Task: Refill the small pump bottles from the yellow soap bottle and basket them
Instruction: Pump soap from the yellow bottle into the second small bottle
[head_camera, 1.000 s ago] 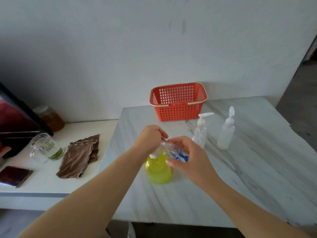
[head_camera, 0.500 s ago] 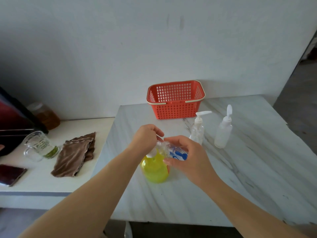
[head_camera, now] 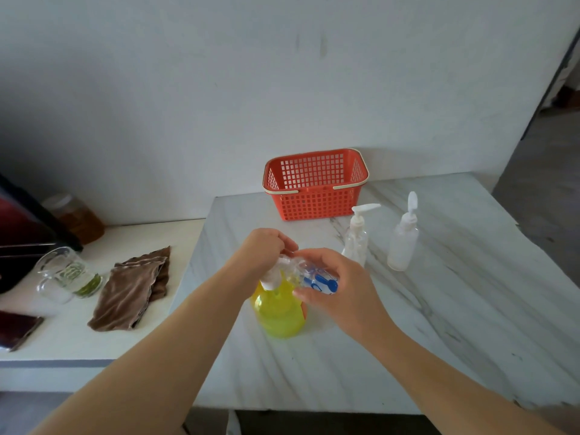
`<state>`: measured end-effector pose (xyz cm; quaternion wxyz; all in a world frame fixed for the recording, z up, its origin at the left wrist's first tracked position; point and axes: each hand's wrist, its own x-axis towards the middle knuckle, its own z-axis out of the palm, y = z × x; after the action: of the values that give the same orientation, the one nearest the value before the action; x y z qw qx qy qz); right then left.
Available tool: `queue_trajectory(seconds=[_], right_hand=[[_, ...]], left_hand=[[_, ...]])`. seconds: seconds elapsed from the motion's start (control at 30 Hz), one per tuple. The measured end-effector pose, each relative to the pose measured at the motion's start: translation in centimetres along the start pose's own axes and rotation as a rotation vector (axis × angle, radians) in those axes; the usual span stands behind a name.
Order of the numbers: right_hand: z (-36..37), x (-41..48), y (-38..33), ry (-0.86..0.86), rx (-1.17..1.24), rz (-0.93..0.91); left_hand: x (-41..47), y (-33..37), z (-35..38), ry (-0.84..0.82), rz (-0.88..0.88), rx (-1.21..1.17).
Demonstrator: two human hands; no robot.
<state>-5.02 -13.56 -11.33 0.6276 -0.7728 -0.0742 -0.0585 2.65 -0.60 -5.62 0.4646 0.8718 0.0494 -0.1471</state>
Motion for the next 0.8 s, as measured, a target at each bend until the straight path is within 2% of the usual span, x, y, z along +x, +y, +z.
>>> queue_trajectory(seconds=[0.6, 0.8], right_hand=[[-0.1, -0.1, 0.1, -0.01, -0.056, -0.014], [-0.1, -0.1, 0.4, 0.004, -0.051, -0.004]], left_hand=[[-0.5, 0.4, -0.6, 0.026, 0.025, 0.052], [-0.3, 0.4, 0.2, 0.028, 0.021, 0.155]])
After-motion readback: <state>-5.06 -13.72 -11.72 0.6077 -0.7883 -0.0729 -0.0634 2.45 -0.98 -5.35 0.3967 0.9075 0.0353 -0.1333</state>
